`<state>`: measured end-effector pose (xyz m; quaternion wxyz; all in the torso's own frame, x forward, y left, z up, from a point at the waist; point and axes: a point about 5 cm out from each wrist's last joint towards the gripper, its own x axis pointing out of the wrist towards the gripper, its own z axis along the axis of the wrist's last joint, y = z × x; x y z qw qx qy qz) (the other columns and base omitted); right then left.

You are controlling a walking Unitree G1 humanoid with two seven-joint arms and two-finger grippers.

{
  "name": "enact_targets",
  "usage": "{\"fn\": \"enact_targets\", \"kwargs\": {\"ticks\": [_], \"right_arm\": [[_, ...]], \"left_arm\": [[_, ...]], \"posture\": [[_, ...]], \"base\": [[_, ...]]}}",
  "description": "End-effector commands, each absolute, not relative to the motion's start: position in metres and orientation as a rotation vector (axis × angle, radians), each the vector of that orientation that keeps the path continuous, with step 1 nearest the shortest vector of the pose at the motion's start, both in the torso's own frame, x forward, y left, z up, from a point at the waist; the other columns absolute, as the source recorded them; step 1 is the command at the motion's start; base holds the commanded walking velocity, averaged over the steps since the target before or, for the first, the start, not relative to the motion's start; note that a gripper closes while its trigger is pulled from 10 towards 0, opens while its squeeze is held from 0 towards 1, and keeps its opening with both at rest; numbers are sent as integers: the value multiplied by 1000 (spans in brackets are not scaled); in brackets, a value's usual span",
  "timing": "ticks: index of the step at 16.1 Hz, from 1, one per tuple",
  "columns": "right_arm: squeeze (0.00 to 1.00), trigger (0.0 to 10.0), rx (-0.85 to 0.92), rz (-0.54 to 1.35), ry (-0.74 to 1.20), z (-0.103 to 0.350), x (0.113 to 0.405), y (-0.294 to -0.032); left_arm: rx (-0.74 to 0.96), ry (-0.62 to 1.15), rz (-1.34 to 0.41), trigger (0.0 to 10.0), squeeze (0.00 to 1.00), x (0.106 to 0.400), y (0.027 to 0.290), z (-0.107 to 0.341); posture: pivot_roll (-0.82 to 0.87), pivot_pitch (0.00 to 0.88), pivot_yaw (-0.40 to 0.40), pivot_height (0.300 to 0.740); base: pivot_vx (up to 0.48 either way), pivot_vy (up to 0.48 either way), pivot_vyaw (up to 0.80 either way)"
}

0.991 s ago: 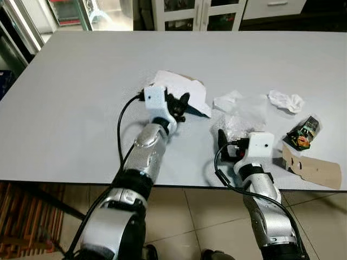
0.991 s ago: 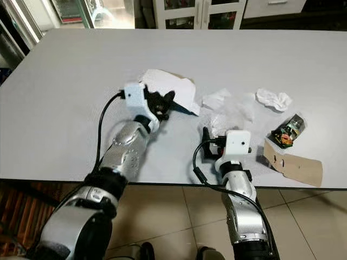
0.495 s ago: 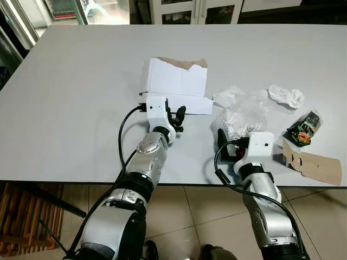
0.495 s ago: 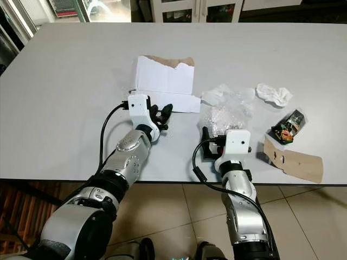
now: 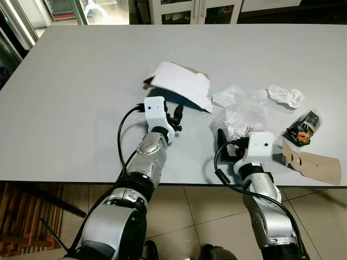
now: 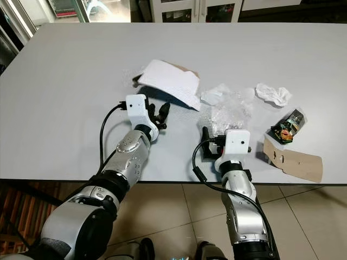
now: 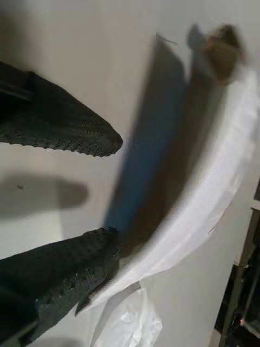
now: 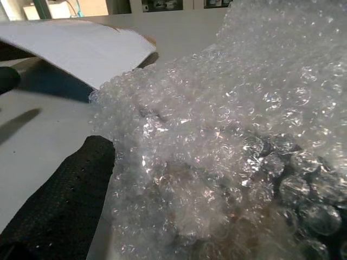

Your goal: Picking trash to rubbish bin

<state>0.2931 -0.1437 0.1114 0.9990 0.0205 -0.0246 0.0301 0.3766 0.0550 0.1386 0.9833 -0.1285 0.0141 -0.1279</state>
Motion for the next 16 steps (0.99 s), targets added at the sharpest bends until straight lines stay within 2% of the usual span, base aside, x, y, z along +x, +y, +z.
{"fn": "enact_targets", "kwargs": {"ticks": [1,5,6,7,13,14,15,16], "right_arm": [[0,10000,32,67,-29,108,293,-143],[0,10000,31,73,-34,110,297,-142],[0,10000,31,74,-34,110,298,-143],[0,10000,30,75,-34,111,298,-143],[0,10000,22,88,-33,111,296,-144],[0,10000,21,88,-29,110,294,-144],[0,10000,19,87,-24,109,292,-145],[0,10000,17,88,-21,109,289,-146]], "left_arm": [[-277,-7,-277,10000,0,374,45,144],[-290,-72,-314,10000,0,367,38,149],[-301,-71,-313,10000,396,367,39,149],[-316,-67,-289,10000,1000,368,41,149],[-356,-47,-285,10000,1000,368,40,148],[-363,-64,-296,10000,133,369,37,152],[-354,-74,-297,10000,0,370,36,156],[-347,-78,-293,10000,0,372,34,159]], "posture": [[-132,170,50,740],[-122,160,41,740],[-122,158,40,740],[-118,157,37,740],[-124,174,19,740],[-125,177,16,740],[-127,186,12,740],[-131,195,8,740]], "base": [[0,0,0],[0,0,0],[0,0,0],[0,0,0],[0,0,0],[0,0,0],[0,0,0],[0,0,0]]}}
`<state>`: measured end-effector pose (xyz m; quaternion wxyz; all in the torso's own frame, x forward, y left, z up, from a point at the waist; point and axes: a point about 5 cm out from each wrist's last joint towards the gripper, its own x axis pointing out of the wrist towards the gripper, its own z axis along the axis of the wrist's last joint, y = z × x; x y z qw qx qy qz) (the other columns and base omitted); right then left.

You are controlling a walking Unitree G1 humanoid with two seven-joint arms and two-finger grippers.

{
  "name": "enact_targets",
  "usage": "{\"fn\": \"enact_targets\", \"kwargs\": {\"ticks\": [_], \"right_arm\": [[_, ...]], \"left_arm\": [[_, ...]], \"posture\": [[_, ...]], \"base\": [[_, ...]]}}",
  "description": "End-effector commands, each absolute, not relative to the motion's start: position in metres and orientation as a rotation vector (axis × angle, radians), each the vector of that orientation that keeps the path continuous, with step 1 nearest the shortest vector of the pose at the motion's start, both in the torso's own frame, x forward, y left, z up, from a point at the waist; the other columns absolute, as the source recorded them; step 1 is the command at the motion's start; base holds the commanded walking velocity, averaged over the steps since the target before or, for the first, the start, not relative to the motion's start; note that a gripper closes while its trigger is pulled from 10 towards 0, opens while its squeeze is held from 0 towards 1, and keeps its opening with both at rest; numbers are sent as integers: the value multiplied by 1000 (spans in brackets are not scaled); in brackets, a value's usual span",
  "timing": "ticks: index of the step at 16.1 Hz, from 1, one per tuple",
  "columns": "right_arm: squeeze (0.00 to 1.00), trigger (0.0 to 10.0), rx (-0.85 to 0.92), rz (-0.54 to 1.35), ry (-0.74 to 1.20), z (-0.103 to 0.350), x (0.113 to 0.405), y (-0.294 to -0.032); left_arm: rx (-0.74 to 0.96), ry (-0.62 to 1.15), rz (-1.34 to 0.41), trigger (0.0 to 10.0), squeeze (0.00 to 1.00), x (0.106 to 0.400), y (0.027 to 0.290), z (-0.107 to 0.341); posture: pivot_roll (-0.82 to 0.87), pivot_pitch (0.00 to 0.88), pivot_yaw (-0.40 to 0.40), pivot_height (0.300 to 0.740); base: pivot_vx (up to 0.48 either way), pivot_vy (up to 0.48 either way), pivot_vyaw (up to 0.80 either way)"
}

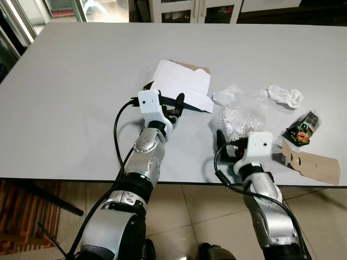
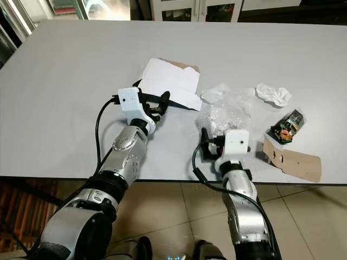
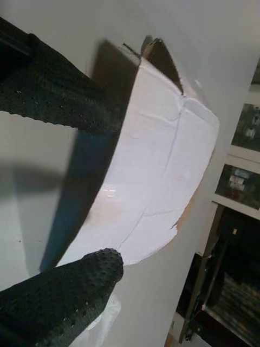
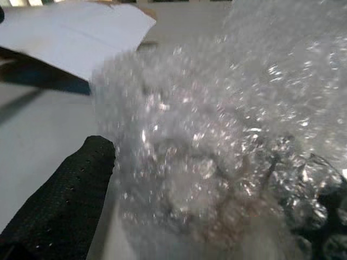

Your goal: Picking trash to rubbish bin

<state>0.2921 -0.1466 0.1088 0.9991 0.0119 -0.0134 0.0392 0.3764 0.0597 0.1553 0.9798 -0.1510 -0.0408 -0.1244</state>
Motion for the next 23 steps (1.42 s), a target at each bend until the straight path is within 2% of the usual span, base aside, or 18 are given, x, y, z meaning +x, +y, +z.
{"fn": "enact_targets", "kwargs": {"ticks": [1,10,23], "right_arm": [[0,10000,16,89,-20,108,288,-146],[0,10000,17,84,4,108,270,-148],[0,10000,48,62,69,102,236,-144]], "left_arm": [[-349,-78,-291,10000,0,373,34,160],[-357,-84,-283,10000,0,380,37,167],[-192,-60,-243,10000,0,396,47,183]], "posture": [[-135,200,6,740],[-165,253,-17,740],[-210,330,-8,740]], "base": [[0,0,0],[0,0,0],[0,0,0]]}}
